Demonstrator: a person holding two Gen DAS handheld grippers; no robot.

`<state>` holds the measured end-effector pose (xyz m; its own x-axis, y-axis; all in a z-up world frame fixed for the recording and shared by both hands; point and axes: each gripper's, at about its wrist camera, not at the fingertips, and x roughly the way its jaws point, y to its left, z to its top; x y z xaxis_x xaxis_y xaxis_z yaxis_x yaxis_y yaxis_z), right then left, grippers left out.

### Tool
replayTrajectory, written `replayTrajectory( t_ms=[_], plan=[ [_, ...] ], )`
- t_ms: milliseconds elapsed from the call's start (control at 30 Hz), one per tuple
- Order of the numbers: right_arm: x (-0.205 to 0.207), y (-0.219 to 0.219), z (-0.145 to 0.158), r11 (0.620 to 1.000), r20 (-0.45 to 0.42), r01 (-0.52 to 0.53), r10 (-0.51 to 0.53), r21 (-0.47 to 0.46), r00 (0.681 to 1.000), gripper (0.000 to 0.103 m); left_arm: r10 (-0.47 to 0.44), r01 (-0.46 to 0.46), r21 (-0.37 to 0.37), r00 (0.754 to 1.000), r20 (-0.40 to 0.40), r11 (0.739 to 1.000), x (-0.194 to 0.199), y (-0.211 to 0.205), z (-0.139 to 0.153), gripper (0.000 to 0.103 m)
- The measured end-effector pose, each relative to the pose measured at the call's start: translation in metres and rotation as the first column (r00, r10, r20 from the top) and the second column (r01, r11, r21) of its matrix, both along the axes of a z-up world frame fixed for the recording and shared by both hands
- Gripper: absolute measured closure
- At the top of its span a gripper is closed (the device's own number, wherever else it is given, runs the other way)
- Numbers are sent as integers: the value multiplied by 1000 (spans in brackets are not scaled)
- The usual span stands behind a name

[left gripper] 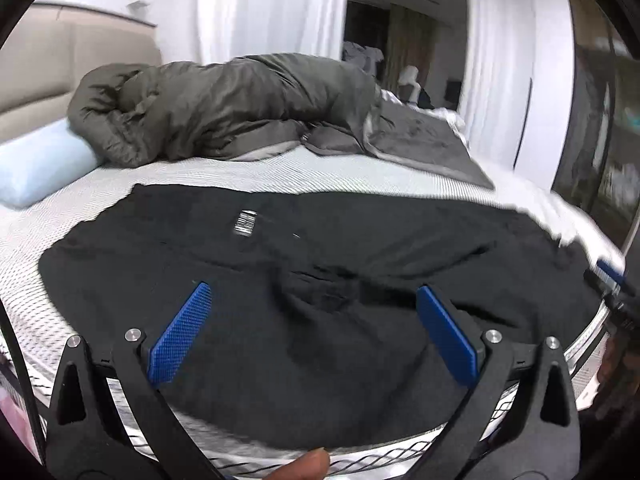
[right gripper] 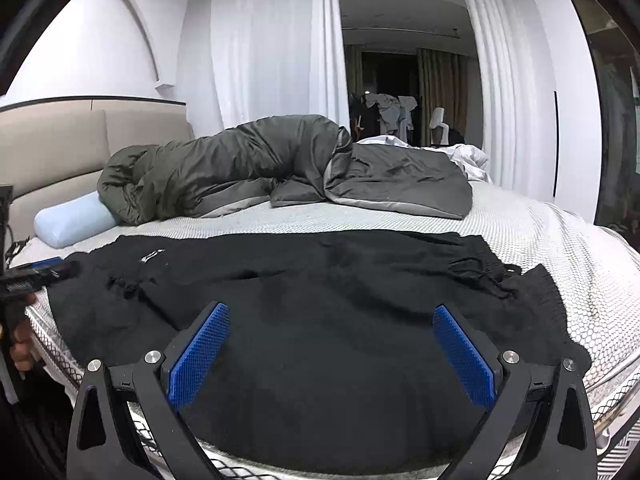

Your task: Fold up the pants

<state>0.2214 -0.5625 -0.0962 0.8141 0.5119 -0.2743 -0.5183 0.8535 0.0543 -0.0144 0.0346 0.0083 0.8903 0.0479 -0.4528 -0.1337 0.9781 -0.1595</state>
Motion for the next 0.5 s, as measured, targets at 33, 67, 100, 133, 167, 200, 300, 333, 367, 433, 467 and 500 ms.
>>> replayTrajectory(
  t_ms=[33, 67, 100, 133, 167, 200, 300, 333, 367, 433, 467, 500],
  plan=[
    [3, -3, 1, 1000, -2, 14, -14, -4, 1000, 0, 15, -15, -37, 1000, 15, 999, -8, 16, 6, 1],
    [6, -7, 2, 1000, -5, 27, -27, -8, 1000, 0, 35, -33, -65, 999, 22, 997, -15, 33, 11, 1],
    [9, -9, 3, 999, -11, 31, -32, -13, 999, 0, 60, -58, -84, 998, 20, 995, -21, 49, 14, 1],
    [11, -12, 3, 999, -18, 32, -32, -18, 999, 0, 89, -88, -97, 996, 12, 991, -25, 66, 17, 1],
    [13, -13, 3, 999, -24, 34, -35, -23, 999, 0, 121, -120, -101, 993, 5, 988, -29, 82, 19, 1],
    [16, -16, 3, 999, -30, 43, -44, -32, 999, 0, 166, -166, -102, 986, -9, 981, -31, 100, 18, 1],
    [20, -25, 4, 996, -38, 80, -81, -35, 996, 0, 220, -230, -124, 971, -90, 965, -29, 145, 7, 7],
    [21, -29, 5, 996, -43, 84, -85, -22, 995, 0, 223, -238, -141, 968, -113, 961, -28, 157, 1, 14],
    [25, -34, 6, 996, -55, 87, -87, -5, 995, 0, 228, -250, -161, 963, -144, 955, -28, 169, -6, 16],
    [28, -38, 6, 995, -68, 101, -100, 10, 993, 0, 245, -290, -218, 946, -213, 932, -23, 192, -25, 21],
    [30, -40, 6, 994, -77, 110, -109, 9, 991, 0, 251, -311, -254, 937, -245, 916, -22, 204, -35, 21],
    [32, -41, 5, 993, -81, 115, -114, 6, 990, 0, 247, -317, -280, 934, -260, 906, -21, 215, -43, 24]
  ],
)
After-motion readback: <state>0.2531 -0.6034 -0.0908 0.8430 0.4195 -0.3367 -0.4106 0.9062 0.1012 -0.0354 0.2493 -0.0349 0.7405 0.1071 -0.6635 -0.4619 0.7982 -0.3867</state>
